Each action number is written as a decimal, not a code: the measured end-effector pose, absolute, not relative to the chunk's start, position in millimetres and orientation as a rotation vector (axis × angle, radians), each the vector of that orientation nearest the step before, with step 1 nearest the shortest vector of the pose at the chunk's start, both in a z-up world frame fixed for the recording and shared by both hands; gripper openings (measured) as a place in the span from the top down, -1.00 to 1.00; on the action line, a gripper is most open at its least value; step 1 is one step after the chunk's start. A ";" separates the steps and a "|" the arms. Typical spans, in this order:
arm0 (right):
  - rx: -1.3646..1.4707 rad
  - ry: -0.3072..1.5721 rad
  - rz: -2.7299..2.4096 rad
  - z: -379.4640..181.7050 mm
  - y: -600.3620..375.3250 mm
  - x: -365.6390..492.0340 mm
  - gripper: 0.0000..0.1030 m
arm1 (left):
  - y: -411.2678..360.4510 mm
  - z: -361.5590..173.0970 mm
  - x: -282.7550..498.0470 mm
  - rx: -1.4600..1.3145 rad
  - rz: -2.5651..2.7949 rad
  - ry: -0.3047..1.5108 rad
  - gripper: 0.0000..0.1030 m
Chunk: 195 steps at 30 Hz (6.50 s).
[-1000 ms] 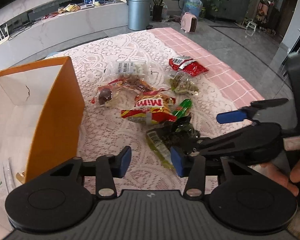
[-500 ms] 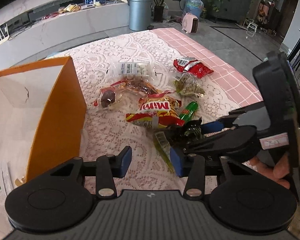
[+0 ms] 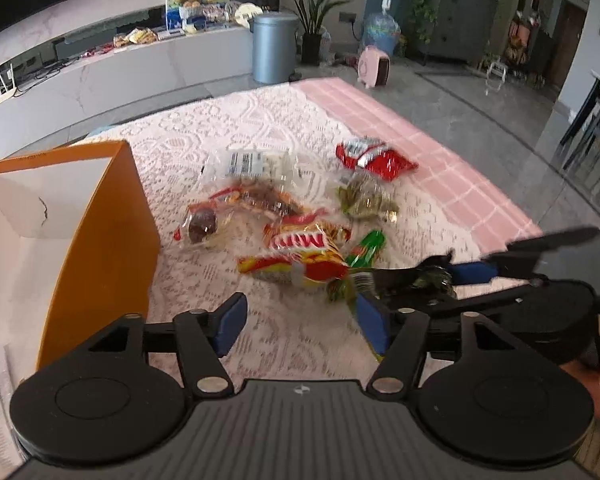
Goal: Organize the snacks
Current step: 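Move the left tool to the Mimi bag while the right tool reaches the dark bag, then close the left gripper on the Mimi bag while the right gripper grasps the dark bag, then carry the Mimi bag and dark bag over the orange box with both tools, then lower both bags into the box and open both grippers, then move both open tools away from the box back over the snack pile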
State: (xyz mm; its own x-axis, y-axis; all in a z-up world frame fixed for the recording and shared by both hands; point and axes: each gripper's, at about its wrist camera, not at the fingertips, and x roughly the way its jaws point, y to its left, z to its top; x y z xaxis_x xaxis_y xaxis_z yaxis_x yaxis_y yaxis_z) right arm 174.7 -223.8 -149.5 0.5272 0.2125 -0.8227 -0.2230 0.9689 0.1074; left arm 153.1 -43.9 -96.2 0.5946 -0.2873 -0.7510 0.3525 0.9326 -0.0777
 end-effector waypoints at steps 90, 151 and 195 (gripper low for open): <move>-0.019 0.700 0.185 -38.0 -144.0 95.4 0.08 | 37.9 -0.7 86.4 -0.076 -0.222 0.641 0.14; -0.696 0.838 0.528 -110.6 62.0 233.9 0.06 | 174.3 -92.3 179.7 -0.213 0.082 0.978 0.11; -0.219 0.531 0.147 -21.2 -121.7 112.3 -0.87 | 50.1 -5.6 101.7 0.021 -0.092 0.562 -0.75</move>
State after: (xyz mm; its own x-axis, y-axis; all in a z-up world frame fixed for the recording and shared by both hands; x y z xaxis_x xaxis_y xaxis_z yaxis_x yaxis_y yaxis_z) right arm 112.3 -121.7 -21.2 0.8527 0.0822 -0.5158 -0.1952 0.9661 -0.1687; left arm 101.7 50.1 -5.6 0.8422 -0.0816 -0.5330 0.0931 0.9956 -0.0053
